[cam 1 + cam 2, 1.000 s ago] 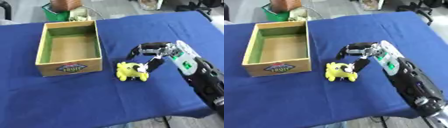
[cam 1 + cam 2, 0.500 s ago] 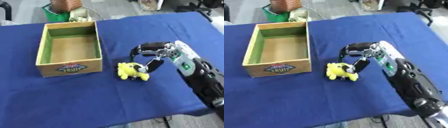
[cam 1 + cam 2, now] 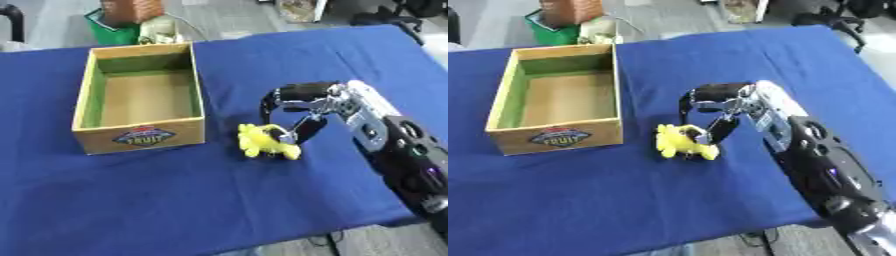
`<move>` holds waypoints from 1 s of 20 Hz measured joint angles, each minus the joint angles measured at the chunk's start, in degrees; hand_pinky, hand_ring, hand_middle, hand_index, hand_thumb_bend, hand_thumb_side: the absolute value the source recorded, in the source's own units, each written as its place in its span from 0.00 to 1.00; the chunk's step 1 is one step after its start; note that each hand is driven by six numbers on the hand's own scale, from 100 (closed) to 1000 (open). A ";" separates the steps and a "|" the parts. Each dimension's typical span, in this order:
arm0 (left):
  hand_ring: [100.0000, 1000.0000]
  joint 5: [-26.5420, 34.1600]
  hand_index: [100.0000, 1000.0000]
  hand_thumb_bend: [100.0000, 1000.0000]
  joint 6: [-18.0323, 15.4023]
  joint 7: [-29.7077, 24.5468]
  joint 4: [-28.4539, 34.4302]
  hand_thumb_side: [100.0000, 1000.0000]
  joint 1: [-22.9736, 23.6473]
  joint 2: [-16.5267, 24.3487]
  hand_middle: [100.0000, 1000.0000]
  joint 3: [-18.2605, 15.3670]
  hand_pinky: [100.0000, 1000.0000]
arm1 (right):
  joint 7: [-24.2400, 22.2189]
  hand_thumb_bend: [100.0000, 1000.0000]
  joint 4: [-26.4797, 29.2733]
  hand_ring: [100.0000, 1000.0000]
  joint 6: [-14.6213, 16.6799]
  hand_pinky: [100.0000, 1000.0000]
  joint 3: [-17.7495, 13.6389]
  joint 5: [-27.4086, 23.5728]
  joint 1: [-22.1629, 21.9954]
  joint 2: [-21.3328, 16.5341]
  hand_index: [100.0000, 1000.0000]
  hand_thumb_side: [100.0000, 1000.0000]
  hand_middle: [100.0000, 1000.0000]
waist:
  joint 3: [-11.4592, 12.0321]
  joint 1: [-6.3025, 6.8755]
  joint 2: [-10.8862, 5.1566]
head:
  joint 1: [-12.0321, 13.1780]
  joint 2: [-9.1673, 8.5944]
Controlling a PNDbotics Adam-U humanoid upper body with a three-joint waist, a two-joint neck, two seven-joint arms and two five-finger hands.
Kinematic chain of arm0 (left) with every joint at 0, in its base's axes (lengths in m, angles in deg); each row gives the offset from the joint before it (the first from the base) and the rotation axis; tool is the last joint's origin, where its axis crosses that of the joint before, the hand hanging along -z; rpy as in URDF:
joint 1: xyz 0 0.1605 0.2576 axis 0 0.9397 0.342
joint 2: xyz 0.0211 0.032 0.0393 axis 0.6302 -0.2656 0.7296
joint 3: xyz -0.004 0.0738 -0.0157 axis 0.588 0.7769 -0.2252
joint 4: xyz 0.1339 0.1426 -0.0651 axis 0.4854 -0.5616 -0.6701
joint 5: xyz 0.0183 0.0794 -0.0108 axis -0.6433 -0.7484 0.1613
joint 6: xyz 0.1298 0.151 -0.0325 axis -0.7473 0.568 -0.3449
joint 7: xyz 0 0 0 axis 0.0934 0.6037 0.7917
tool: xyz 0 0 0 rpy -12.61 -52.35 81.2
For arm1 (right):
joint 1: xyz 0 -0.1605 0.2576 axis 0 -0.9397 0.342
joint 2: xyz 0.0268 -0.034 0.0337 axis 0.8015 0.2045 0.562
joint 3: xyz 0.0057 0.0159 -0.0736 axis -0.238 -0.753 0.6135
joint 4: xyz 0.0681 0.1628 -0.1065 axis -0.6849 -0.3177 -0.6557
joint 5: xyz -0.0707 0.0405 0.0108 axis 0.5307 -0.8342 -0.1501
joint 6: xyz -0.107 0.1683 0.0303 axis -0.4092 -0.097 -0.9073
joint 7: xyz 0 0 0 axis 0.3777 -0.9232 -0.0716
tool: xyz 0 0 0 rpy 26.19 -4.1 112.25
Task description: Pick up objects on the table and place them in the box.
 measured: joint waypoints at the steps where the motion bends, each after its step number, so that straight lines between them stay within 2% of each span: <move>1: 0.35 0.00 0.57 0.68 0.00 0.00 0.00 0.11 0.00 0.00 0.40 0.00 0.43 | 0.09 0.00 -0.07 0.80 0.09 0.82 0.00 0.02 0.00 0.00 0.59 0.08 0.69 | 0.00 0.00 -0.01 | 0.00 0.00; 4: 0.35 0.00 0.57 0.68 0.00 0.00 0.00 0.11 0.00 0.00 0.40 0.00 0.43 | 0.24 0.00 -0.18 0.79 0.24 0.81 0.00 0.03 0.00 0.16 0.49 0.00 0.66 | 0.00 -0.02 -0.02 | 0.00 0.00; 7: 0.35 0.00 0.57 0.68 0.00 0.00 0.00 0.11 0.00 0.00 0.40 0.00 0.43 | 0.49 0.00 -0.28 0.74 0.49 0.79 0.00 0.05 0.00 0.40 0.36 0.00 0.61 | -0.01 -0.03 -0.06 | 0.01 -0.01; 11: 0.35 0.00 0.57 0.68 0.00 0.00 0.00 0.11 0.00 0.00 0.40 0.00 0.43 | 1.26 0.00 -0.31 0.59 1.26 0.73 -0.21 0.66 0.00 0.40 0.17 0.00 0.47 | -0.04 -0.03 -0.06 | 0.01 -0.01; 14: 0.35 0.00 0.57 0.68 0.00 0.00 0.00 0.11 0.00 0.00 0.40 0.00 0.43 | 2.13 0.00 -0.38 0.55 2.13 0.70 -0.33 1.21 0.00 0.40 0.14 0.00 0.41 | -0.05 -0.02 -0.06 | 0.01 -0.01; 20: 0.35 0.00 0.57 0.68 0.00 0.00 0.00 0.11 0.00 0.00 0.40 0.00 0.43 | 3.75 0.00 -0.80 0.52 3.75 0.67 -0.92 2.72 0.30 0.40 0.11 0.00 0.36 | -0.12 0.01 -0.06 | 0.01 -0.01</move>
